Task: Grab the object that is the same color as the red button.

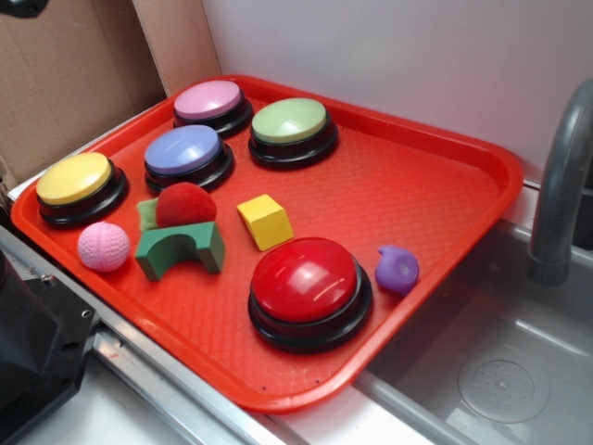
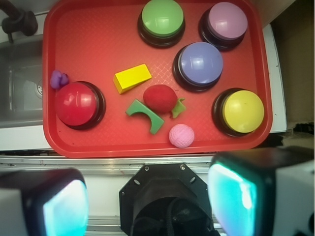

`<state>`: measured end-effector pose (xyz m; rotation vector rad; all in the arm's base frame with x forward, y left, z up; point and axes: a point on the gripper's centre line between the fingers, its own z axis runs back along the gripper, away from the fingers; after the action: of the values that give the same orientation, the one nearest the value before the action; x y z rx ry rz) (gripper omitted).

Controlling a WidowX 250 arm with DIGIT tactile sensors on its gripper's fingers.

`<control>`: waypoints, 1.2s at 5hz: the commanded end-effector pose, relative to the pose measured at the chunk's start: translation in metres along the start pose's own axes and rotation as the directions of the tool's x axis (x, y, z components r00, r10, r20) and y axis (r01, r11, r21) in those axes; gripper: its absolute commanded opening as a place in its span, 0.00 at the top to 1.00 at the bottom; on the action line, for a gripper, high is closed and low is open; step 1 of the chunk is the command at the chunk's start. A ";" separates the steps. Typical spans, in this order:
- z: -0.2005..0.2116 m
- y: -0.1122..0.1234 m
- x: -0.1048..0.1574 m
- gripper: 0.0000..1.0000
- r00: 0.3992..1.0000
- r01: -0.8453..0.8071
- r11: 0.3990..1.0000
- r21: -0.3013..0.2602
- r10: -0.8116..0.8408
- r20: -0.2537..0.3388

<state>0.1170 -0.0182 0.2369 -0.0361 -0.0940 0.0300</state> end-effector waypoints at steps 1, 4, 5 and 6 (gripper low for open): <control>0.000 0.000 0.000 0.00 1.000 0.000 1.000 0.000 0.000 0.000; -0.068 0.018 0.035 0.00 0.829 -0.552 0.833 0.032 0.544 0.129; -0.098 0.029 0.043 0.00 0.706 -0.690 0.723 -0.012 0.678 0.204; -0.126 0.037 0.051 0.00 0.662 -0.734 0.679 0.018 0.708 0.246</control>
<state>0.1749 0.0120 0.1003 0.0603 -0.2540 0.8636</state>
